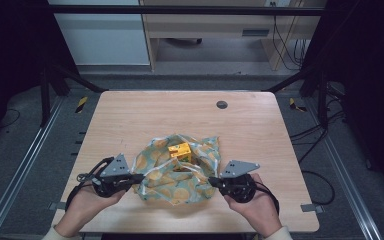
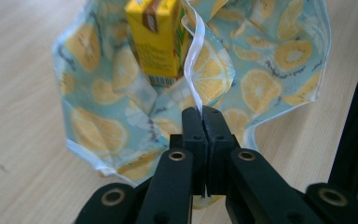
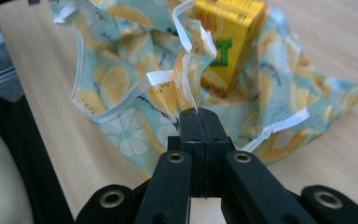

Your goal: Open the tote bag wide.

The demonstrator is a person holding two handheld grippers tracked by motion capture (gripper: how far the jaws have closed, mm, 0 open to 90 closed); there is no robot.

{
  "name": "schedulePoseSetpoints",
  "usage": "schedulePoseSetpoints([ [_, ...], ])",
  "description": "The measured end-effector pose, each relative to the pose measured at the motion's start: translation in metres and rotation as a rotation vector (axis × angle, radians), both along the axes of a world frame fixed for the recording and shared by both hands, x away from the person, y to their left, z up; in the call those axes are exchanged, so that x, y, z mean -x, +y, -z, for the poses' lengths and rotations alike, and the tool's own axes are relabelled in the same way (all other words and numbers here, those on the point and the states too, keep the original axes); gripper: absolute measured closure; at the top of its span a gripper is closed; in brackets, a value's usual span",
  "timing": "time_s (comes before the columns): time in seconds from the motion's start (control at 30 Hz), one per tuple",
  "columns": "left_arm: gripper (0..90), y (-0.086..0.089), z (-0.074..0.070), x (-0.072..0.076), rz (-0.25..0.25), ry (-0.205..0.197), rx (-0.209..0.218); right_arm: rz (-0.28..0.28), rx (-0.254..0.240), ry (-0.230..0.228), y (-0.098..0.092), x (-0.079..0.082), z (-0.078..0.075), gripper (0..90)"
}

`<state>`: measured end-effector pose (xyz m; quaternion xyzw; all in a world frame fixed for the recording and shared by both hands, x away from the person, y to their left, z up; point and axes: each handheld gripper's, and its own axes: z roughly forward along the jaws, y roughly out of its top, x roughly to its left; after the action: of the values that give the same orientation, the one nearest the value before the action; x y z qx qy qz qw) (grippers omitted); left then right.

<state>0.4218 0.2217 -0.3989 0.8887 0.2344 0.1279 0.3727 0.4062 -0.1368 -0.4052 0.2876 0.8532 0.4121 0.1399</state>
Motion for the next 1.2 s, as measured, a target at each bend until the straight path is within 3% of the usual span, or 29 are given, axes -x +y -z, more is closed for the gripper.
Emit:
schedulePoseSetpoints([
  [0.23,89.1,-0.002,0.023,-0.001,-0.007,0.033,-0.011,0.011,0.014,0.040,-0.002,0.000,0.018,90.0],
  [0.93,88.5,-0.006,0.040,-0.002,-0.012,0.052,-0.033,0.032,0.034,0.061,-0.005,-0.003,0.025,90.0],
  [1.2,88.3,-0.011,0.050,-0.001,0.005,0.077,-0.068,0.037,0.032,0.080,-0.007,-0.001,0.034,90.0],
])
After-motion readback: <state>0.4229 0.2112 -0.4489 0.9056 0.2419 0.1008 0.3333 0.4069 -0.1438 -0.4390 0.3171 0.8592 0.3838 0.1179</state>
